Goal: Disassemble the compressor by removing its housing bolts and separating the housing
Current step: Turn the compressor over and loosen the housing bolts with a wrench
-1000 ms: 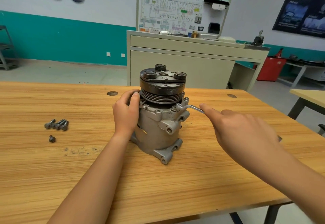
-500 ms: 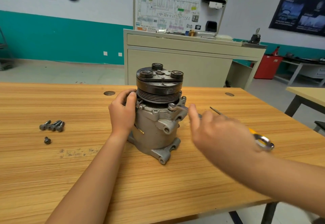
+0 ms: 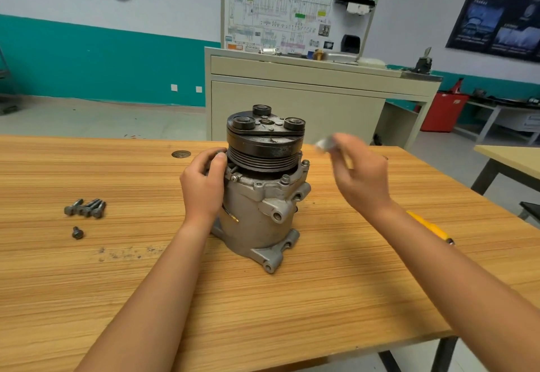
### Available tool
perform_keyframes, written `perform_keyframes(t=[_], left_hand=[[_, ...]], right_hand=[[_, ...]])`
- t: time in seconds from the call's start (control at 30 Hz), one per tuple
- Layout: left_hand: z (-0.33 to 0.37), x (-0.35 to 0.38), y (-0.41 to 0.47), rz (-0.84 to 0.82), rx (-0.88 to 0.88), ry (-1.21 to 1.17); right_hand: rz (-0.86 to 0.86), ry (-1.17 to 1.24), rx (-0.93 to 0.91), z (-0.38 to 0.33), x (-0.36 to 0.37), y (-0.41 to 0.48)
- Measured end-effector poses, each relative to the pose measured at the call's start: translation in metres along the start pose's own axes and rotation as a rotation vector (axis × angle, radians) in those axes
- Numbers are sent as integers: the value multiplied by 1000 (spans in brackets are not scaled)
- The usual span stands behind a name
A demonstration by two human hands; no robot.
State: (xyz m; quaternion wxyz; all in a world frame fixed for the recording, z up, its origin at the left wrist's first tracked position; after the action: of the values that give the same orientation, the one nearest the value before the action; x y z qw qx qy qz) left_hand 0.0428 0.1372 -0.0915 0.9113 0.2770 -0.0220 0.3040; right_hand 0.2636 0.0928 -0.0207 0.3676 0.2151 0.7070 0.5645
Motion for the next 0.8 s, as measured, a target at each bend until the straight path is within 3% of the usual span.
perform_keyframes(t=[0.07,0.1,0.23,0.33,0.47,0.67,0.8], left_hand=[[-1,-1,0,12,9,8],[-1,-1,0,14,11,9],[2,-1,-1,2,17,21],[3,-1,-1,-2,15,24],[3,-1,-2,-7,25,29],[1,-2,-1,-12,32,38],[-2,-2,-1,-18,35,44]], right_hand=[[75,216,265,-12,-28,-2],[13,194,268,-21,-38,-3],[-573,-434,4,-53,-63,-4],[-810,-693,-87,-60,-62,-13],[-858,-676,-37,-74,-51,-5],[-936,-769,-185,-91,-42,13],[-1009,-793,-182,-94,-43,14]])
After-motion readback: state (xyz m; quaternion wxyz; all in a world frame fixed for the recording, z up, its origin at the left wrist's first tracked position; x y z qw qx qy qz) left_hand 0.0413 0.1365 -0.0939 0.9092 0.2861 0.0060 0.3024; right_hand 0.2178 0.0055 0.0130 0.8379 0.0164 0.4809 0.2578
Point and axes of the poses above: each hand's wrist, its own y-axis towards the middle knuckle, its own x-axis out of the palm, z = x × y, the point moved 3 cm from there along y, towards the middle knuckle, and after that the axes turned 9 degrees about z, right-handed, at the moved point
